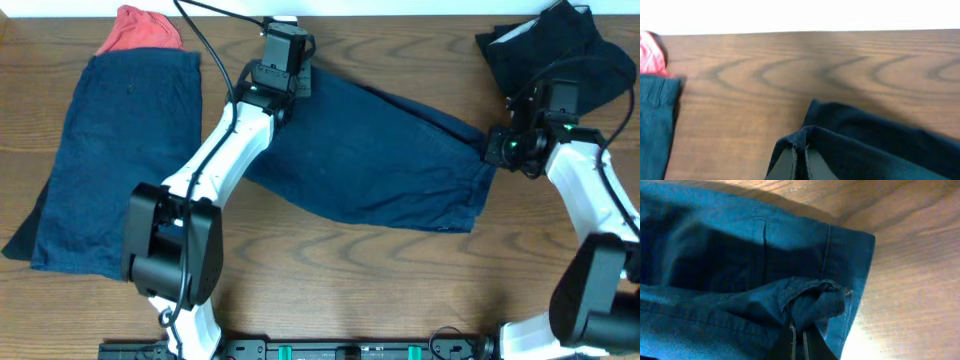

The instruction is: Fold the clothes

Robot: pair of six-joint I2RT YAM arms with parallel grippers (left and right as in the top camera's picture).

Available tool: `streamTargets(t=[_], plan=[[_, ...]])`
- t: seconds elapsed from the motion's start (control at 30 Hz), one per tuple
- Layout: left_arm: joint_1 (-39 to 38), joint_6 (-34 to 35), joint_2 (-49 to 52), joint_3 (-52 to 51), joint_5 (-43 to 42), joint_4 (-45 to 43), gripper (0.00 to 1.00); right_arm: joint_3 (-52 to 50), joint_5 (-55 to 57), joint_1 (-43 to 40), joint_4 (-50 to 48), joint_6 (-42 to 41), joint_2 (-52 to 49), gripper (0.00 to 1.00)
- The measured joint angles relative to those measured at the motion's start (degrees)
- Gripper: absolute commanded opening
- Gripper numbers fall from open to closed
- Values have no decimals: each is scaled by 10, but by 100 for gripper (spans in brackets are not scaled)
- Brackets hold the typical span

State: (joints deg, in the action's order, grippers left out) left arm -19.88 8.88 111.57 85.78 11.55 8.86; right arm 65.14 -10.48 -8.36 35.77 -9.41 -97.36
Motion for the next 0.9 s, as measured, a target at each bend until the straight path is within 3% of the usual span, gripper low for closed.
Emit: streamTargets(t=[0.43,0.7,0.73,0.8,0.83,0.87,0.9], plan=[[0,-12,106,0,8,-151,6,0,6,0,-70,0,-35,1],[0,-12,136,0,7,-181,6,0,33,0,-108,-2,-35,2],[0,-12,136,0,7,-182,11,0,37,0,-113,-2,-35,15],[0,-18,136,0,8,-184,52,0,47,0,-127,-7,-35,62],[1,-14,136,0,10,-184,82,0,56,-1,-135,-4,-35,78],[2,-14,136,0,12,-185,99,0,64,-2,-143,-4,-35,86],[4,-14,136,0,14,-185,98,0,73,-3,-151,-4,-35,90]])
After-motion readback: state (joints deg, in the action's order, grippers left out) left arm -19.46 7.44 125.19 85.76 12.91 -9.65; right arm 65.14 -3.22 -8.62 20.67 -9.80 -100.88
